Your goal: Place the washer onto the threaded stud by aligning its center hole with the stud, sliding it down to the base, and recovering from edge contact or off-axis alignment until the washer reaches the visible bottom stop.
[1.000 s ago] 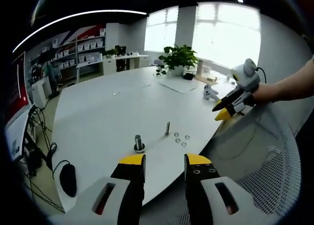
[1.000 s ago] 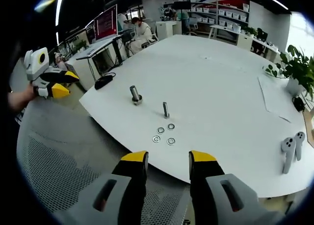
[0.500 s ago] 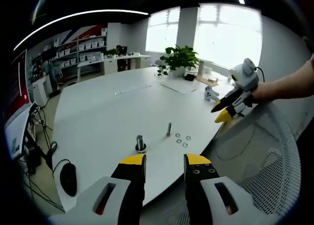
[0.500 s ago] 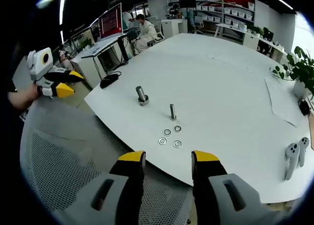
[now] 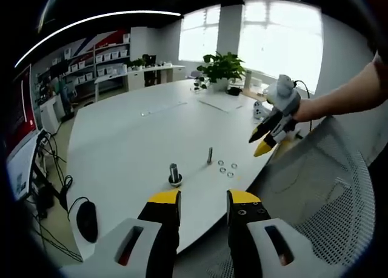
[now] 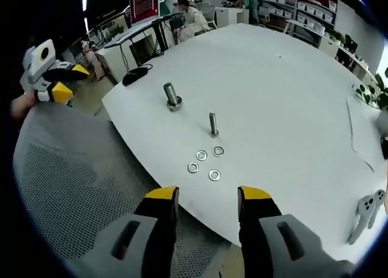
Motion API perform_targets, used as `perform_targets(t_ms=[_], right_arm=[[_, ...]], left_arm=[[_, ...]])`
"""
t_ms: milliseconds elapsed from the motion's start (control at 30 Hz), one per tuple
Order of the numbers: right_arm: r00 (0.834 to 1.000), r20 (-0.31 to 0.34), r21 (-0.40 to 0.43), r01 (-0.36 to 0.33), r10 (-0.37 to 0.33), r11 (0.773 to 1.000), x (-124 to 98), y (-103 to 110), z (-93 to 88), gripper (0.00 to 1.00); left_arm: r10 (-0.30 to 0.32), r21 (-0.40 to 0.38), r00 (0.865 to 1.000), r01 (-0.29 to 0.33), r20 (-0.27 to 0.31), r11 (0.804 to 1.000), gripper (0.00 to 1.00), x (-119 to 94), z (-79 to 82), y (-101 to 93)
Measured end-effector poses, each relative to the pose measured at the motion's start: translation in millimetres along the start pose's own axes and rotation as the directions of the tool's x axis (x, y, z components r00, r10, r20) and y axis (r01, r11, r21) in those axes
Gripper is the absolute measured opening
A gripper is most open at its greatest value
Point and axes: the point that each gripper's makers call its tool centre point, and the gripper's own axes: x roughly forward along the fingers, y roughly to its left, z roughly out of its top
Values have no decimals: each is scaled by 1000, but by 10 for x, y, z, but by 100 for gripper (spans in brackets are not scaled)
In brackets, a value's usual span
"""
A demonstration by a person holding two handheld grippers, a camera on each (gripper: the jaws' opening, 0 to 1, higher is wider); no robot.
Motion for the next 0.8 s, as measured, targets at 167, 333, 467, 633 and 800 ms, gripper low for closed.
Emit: perform_targets(t_ms=[167,333,467,633,800], right_arm=[[1000,-25,27,-18,19,999,151,-6,-4,41],[1000,-6,49,-9,9,999,270,-47,99,40],[1000,13,81,3,-4,997,337,-75,141,40],[999,45,138,22,-29,990,399,-149,134,39],[998,38,105,45,-49,993,405,-188,112,38]], left_arm=[[2,-3,1000,-2,-1,1000,28,-1,0,4],[12,-3,1000,-12,-4,1000,28,1,0,25],[14,-9,1000,-14,-12,1000,27,10,-16,36],[16,-2,999,-16,-30,1000,27,17,-57,35],[32,-10,999,-32,-38,999,26,20,-67,86]])
